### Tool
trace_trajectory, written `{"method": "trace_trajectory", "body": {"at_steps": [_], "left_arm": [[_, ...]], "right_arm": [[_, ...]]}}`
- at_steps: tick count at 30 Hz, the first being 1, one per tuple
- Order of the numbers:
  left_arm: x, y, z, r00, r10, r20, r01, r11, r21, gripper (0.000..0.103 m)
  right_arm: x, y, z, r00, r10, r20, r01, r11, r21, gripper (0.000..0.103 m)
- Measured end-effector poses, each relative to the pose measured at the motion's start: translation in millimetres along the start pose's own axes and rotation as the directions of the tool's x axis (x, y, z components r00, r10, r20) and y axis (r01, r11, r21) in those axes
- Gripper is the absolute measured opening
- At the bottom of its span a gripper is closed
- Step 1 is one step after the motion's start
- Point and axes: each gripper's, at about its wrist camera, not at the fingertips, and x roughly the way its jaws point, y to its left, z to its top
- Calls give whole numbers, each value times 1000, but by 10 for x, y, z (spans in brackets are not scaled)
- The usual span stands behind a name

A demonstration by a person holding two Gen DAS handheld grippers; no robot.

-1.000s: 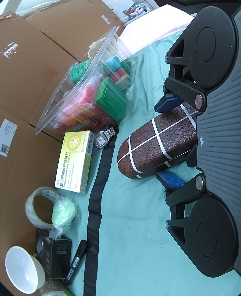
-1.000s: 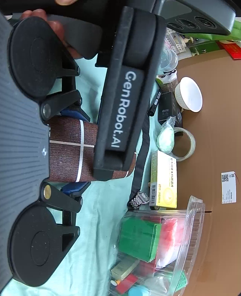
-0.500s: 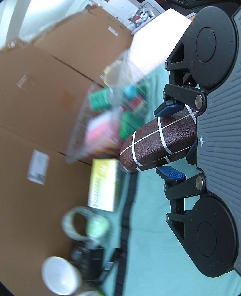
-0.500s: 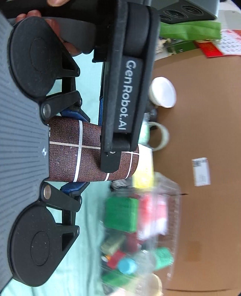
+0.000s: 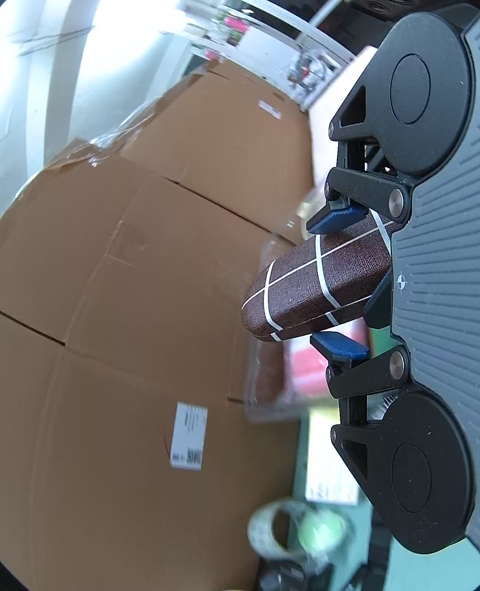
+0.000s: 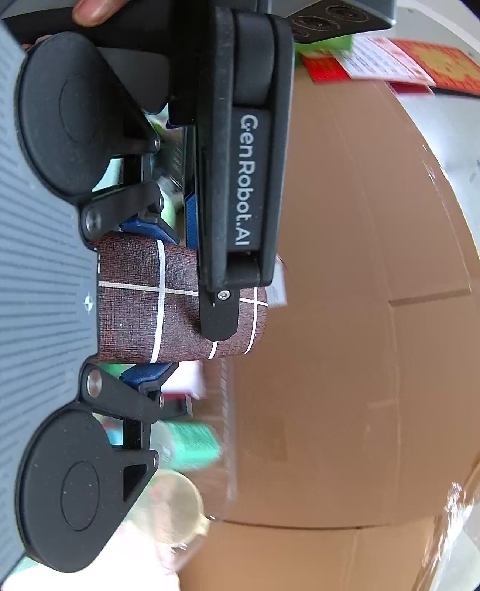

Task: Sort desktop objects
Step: 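Carry the glasses case into the clear plastic tray and lower it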

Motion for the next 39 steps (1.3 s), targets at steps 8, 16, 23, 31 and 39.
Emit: {"method": "trace_trajectory", "body": {"at_steps": [8, 16, 23, 31, 39], "left_arm": [[761, 52, 339, 999, -24, -47, 24, 1000, -2, 60], [1404, 212, 314, 991, -34, -128, 32, 999, -22, 60], [1678, 352, 260, 986, -35, -162, 28, 999, -47, 94], [1619, 302, 231, 990, 13, -142, -12, 1000, 4, 103], [1524, 166, 85, 988, 31, -151, -25, 999, 42, 103]], "right_arm": [[527, -436, 198, 999, -48, -23, 49, 998, 45, 69], [1003, -735, 102, 993, -71, -95, 79, 994, 80, 68], [1186, -827, 92, 986, -134, -100, 137, 990, 18, 82], [1090, -845, 72, 988, -138, -67, 139, 990, 12, 102], [1054, -794, 25, 984, -145, -104, 147, 989, 8, 103]]}}
